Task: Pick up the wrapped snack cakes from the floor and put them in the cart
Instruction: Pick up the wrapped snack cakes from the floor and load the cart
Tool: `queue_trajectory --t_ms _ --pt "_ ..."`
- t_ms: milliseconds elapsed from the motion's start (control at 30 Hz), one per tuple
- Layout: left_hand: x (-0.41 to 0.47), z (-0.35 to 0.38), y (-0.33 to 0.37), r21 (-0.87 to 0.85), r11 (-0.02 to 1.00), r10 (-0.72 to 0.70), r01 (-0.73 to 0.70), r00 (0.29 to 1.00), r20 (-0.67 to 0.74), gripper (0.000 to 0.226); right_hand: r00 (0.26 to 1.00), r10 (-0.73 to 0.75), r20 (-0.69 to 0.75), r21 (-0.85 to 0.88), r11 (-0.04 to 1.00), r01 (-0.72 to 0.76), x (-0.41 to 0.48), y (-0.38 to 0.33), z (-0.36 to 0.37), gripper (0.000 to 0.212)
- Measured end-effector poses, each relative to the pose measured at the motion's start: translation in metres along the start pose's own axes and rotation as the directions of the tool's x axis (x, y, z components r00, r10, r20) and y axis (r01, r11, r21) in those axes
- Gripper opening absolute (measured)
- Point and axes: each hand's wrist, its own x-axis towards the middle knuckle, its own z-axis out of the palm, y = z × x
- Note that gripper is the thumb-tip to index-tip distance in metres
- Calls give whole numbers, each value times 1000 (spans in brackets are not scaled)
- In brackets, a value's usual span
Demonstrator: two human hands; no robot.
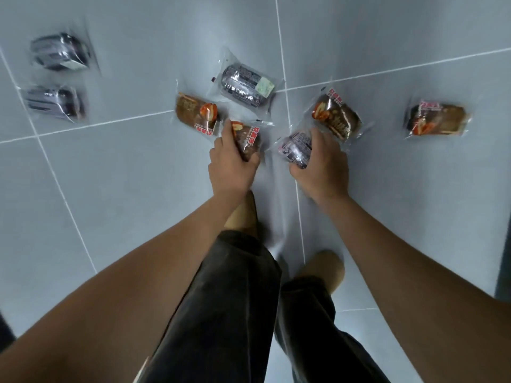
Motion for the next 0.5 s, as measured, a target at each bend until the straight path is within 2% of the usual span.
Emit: queue_trajectory --t_ms 267,400,500 --pt "-96 -107 62 -60 997 42 -40 999 25 82 999 8 -39 76 997 -5 -97 -48 -134 70" --pt "-153 -175 111 -46 991 125 -123 991 39 79 998 34 -51 100 995 -28 -154 -75 -214 71" --pt "-198 -226 149 -60 984 171 -168 984 57 77 991 97 -95 186 979 -78 -198 -95 -275 72"
